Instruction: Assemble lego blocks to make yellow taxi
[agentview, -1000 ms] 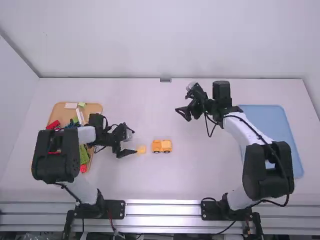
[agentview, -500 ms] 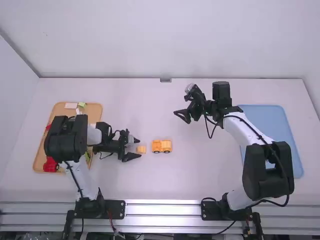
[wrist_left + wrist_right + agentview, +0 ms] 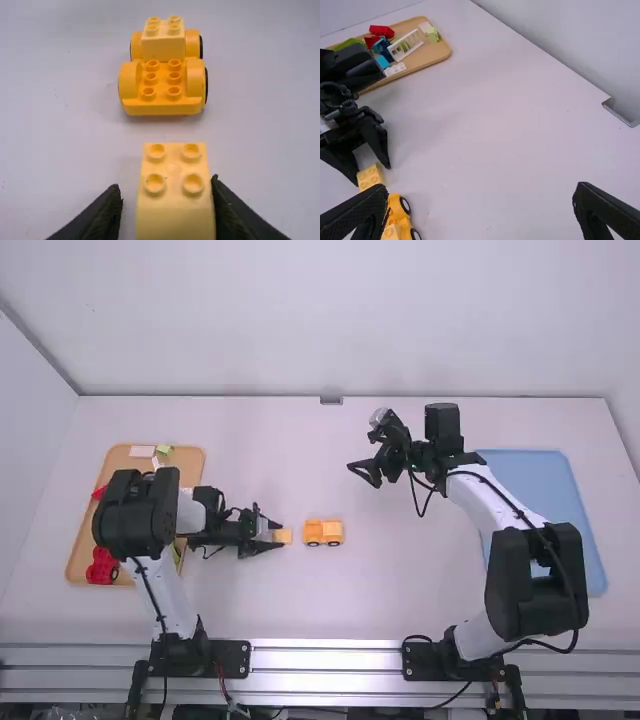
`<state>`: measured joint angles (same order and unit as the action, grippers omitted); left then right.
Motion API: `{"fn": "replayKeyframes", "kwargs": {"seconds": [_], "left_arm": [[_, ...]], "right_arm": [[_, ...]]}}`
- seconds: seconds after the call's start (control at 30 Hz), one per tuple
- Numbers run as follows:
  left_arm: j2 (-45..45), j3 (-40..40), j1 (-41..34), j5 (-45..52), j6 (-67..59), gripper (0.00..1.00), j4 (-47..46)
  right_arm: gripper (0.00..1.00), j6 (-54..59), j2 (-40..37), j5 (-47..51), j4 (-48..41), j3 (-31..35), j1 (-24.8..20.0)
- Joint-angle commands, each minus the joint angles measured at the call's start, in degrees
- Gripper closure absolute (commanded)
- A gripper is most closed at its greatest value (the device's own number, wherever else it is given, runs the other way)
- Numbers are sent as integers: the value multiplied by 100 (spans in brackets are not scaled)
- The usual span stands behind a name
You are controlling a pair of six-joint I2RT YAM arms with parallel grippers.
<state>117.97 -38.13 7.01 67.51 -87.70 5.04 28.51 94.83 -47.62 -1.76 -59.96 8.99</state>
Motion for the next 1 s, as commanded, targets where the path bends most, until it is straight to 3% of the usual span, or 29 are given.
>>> {"fn": "replayKeyframes", "kwargs": {"seconds": [0.0, 0.07, 0.13, 0.17, 0.43, 0.6, 0.7, 0.8, 0.93, 0.97], "left_arm": [[85, 129, -61, 46, 317, 59, 188], [85, 184, -61, 46, 393, 66, 376], [83, 232, -59, 68, 387, 79, 538], [48, 254, -59, 63, 402, 80, 601], [-1119, 461, -66, 59, 1222, 78, 527], [-1969, 557, -201, -133, 2048, 76, 452], [-2197, 557, -413, -487, 2553, 77, 459], [-2186, 549, -796, -603, 2656, 78, 518], [-2120, 546, -1126, -800, 2686, 76, 691], [-2116, 546, -1147, -828, 2686, 76, 697]], "right_arm": [[1, 0, 44, -81, -37, -109, 4], [1, 2, 44, -79, -48, -109, 4], [1, 4, 42, -76, -46, -109, 4], [1, 4, 42, 2, -20, -109, 2], [2, 149, 42, 538, -138, -109, -7], [1, 2026, 42, -229, -1056, 7, -7], [1, 2785, 74, -597, -1034, 452, 2], [1, 2695, 466, -953, 599, 1401, 4], [2, 1816, 1110, -1893, 2527, 2157, 4], [2, 1790, 1156, -1996, 2662, 2208, 4]]}}
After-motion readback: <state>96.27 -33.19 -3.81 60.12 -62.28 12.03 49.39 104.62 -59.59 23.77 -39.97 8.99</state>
